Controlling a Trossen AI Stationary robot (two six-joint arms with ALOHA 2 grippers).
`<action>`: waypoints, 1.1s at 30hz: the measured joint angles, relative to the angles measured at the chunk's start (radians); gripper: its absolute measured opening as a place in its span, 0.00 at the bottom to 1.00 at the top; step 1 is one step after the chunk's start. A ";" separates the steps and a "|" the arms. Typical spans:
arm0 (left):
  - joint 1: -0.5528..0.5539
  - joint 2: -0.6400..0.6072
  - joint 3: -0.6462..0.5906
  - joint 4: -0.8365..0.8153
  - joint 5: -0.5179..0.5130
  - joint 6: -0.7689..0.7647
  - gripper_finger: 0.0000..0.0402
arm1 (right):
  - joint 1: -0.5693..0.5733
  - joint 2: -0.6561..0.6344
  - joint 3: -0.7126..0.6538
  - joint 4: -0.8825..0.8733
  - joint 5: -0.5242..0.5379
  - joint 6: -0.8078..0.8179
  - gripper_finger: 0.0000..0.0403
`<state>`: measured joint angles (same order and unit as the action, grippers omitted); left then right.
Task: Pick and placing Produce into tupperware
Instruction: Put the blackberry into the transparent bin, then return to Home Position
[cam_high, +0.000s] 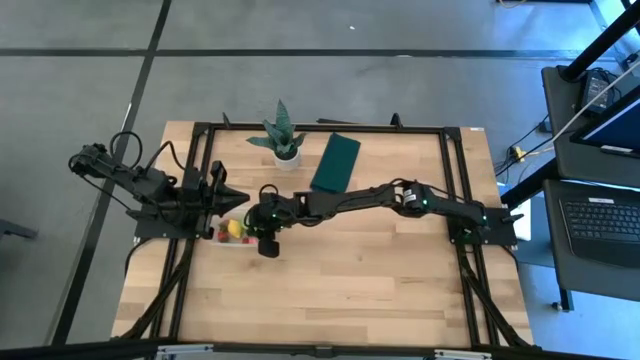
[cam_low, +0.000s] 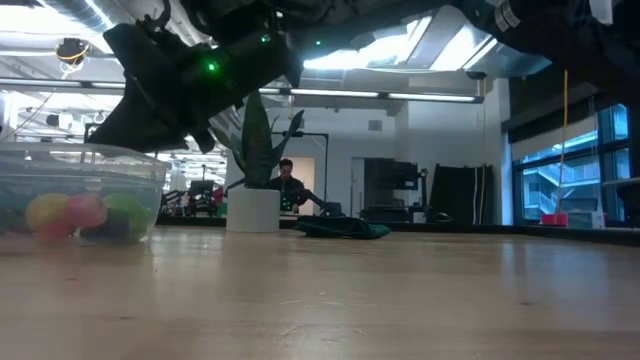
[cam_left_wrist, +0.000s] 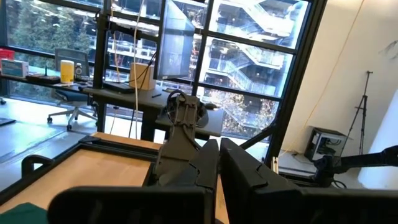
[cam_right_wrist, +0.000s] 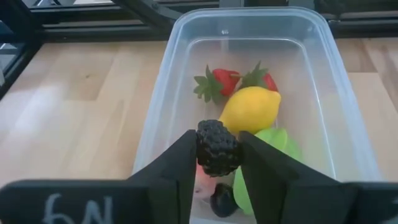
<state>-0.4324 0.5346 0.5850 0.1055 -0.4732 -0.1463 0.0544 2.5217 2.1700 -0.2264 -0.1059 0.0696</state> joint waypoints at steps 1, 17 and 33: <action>0.000 0.000 0.000 0.000 0.000 0.000 0.03 | 0.000 0.000 0.000 0.000 0.000 0.000 0.29; -0.001 -0.009 0.000 -0.002 0.000 0.052 0.13 | -0.007 -0.131 0.000 -0.070 0.000 -0.104 0.57; 0.000 -0.164 0.000 -0.056 -0.066 0.182 0.20 | 0.001 -0.587 -0.078 -0.718 0.087 -0.148 0.58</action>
<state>-0.4320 0.3708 0.5846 0.0498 -0.5396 0.0353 0.0553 1.9346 2.0924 -0.9444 -0.0184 -0.0779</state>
